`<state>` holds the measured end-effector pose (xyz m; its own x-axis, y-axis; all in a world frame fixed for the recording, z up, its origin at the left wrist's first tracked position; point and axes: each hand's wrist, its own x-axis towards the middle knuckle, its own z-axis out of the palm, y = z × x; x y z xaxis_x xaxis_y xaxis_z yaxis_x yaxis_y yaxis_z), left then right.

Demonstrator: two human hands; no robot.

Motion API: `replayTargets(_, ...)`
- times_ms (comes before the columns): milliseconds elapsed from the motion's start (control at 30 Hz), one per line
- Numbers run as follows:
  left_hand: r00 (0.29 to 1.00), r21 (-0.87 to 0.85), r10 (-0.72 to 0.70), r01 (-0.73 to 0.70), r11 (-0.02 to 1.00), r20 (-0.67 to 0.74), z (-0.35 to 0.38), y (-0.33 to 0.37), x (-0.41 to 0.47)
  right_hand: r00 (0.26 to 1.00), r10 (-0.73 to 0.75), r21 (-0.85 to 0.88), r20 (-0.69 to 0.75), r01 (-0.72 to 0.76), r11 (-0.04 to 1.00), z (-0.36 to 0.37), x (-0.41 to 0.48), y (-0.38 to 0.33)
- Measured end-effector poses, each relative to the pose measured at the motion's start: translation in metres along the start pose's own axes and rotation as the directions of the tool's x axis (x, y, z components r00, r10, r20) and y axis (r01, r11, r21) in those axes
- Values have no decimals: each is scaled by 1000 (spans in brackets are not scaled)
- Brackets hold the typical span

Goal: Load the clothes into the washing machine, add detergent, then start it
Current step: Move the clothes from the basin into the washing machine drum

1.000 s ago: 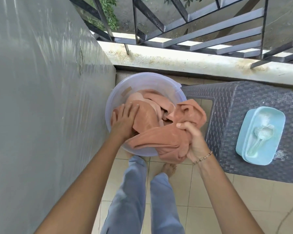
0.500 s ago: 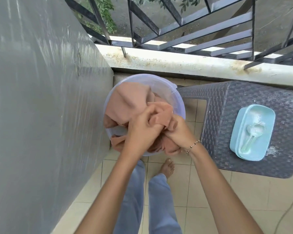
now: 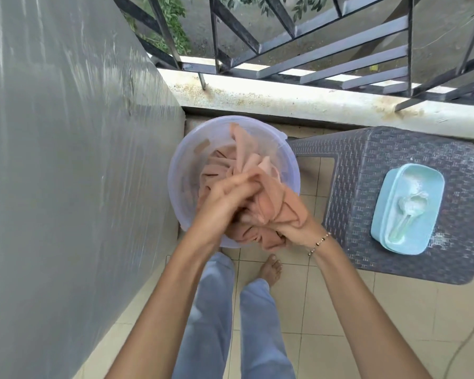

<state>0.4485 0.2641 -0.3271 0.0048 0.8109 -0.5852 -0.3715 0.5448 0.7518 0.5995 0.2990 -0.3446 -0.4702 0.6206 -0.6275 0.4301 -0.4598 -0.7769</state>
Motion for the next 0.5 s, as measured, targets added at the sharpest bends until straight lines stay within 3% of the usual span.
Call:
replayTargets(67, 995, -223, -22, 1, 975, -93, -8, -1, 3, 994, 23, 152, -109, -6, 988, 6, -5, -3)
replayTargets(100, 988, -192, 12, -42, 980, -156, -16, -6, 6, 987, 58, 213, -149, -25, 977, 8, -7, -3)
replayTargets(133, 976, -20, 75, -81, 997, -205, -26, -14, 8, 976, 118, 261, -181, -68, 963, 9, -9, -3)
replayTargets(167, 967, 278, 151, -90, 956, -206, -37, -25, 12, 965, 175, 312, -197, -108, 944, 7, -11, -1)
replayTargets(200, 972, 563, 163, -41, 826, -169, -46, -37, 16, 959, 212, 404, -189, -121, 907, 4, -13, 4)
replayTargets(233, 986, 741, 76, 62, 669, -151, -51, -49, 21, 961, 227, 523, -155, -115, 844, 0, -12, 10)
replayTargets(267, 989, 841, -6, 132, 525, -151, -55, -59, 27, 973, 211, 643, -96, -101, 759, -5, -12, 13)
replayTargets(300, 992, 885, -52, 127, 448, -116, -54, -62, 31, 980, 195, 740, -43, -100, 665, -8, -12, 13)
replayTargets(333, 998, 876, -30, 59, 478, -52, -51, -64, 37, 981, 195, 804, 3, -118, 583, -11, -12, 13)
replayTargets(367, 999, 799, 48, -11, 601, -23, -44, -61, 41, 980, 197, 815, 24, -133, 564, -13, -10, 14)
replayTargets(400, 992, 640, 91, -11, 768, -92, -36, -54, 42, 978, 210, 801, 9, -133, 584, -15, -8, 15)
replayTargets(433, 978, 403, 32, 54, 914, -204, -27, -43, 41, 974, 225, 774, -22, -126, 620, -18, -7, 16)
replayTargets(467, 954, 131, -66, 108, 985, -293, -20, -36, 41, 971, 234, 750, -59, -111, 652, -22, -6, 19)
replayTargets(500, 928, -91, -169, 146, 985, -332, -15, -33, 40, 967, 242, 723, -75, -114, 682, -26, -5, 22)
